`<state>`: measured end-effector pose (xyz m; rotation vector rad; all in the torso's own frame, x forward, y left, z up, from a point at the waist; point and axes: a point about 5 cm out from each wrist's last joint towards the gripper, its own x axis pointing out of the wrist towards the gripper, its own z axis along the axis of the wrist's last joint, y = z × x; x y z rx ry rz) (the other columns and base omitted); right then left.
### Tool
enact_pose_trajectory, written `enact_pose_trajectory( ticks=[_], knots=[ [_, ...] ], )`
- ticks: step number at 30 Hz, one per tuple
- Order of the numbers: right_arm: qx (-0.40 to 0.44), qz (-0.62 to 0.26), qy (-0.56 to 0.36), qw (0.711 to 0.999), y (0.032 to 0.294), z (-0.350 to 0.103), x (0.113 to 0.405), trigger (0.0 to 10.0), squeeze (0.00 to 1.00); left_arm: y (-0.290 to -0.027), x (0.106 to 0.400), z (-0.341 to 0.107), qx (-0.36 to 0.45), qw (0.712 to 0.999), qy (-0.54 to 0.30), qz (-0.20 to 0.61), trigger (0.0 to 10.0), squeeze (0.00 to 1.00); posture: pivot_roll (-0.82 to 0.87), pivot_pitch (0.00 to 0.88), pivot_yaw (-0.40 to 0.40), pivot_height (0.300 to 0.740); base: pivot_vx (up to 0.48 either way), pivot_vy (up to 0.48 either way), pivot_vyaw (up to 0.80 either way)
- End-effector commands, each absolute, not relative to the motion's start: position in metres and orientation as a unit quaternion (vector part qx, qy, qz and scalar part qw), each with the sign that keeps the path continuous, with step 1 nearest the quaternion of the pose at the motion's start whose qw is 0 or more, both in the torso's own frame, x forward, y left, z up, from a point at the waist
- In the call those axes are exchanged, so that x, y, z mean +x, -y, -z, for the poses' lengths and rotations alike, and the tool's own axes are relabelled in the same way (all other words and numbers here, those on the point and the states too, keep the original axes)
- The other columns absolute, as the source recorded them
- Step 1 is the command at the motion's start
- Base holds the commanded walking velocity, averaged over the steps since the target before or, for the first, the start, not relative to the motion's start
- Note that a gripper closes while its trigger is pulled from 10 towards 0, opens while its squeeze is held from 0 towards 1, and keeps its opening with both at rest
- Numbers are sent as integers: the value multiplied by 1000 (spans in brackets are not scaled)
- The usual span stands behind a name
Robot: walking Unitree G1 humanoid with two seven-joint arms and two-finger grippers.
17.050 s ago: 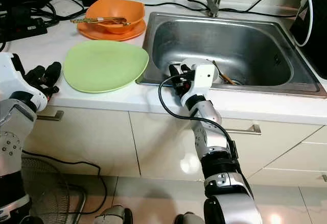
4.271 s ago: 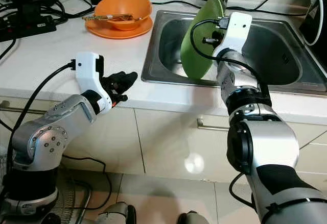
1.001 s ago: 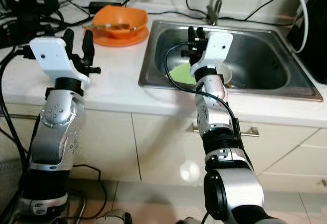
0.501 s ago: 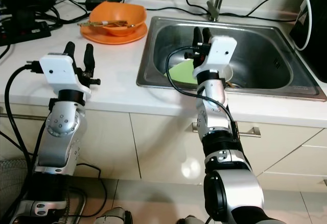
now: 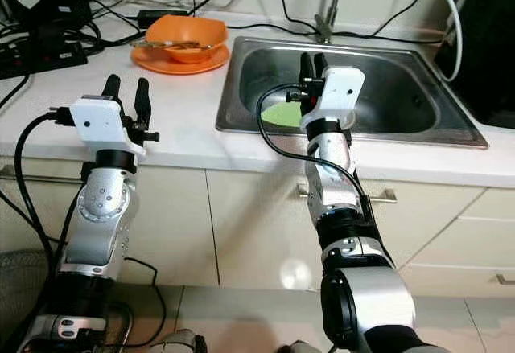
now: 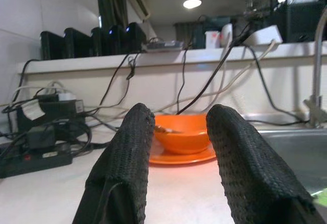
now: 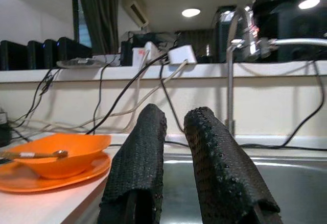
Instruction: Kitchen organization
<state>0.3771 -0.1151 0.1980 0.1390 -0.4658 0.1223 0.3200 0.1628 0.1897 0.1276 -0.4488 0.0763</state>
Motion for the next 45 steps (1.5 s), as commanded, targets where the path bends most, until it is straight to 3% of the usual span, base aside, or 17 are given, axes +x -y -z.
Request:
enact_pose_trajectory(
  ticks=[1, 11, 45],
  knots=[
    [65, -53, 225, 971, 119, -193, 377, 10000, 0, -163, 321, -185, 64, 973, 216, -42, 10000, 0, 69, 26, -31, 718, 0, 0, 0],
    [64, -50, 213, 974, 120, -186, 376, 10000, 0, -164, 323, -179, 69, 976, 204, -44, 10000, 0, 71, 31, -32, 718, 0, 0, 0],
    [71, -56, 198, 976, 114, -183, 379, 10000, 0, -176, 328, -176, 60, 975, 200, -74, 10000, 0, 76, 0, -67, 718, 310, 0, 0]
  ],
)
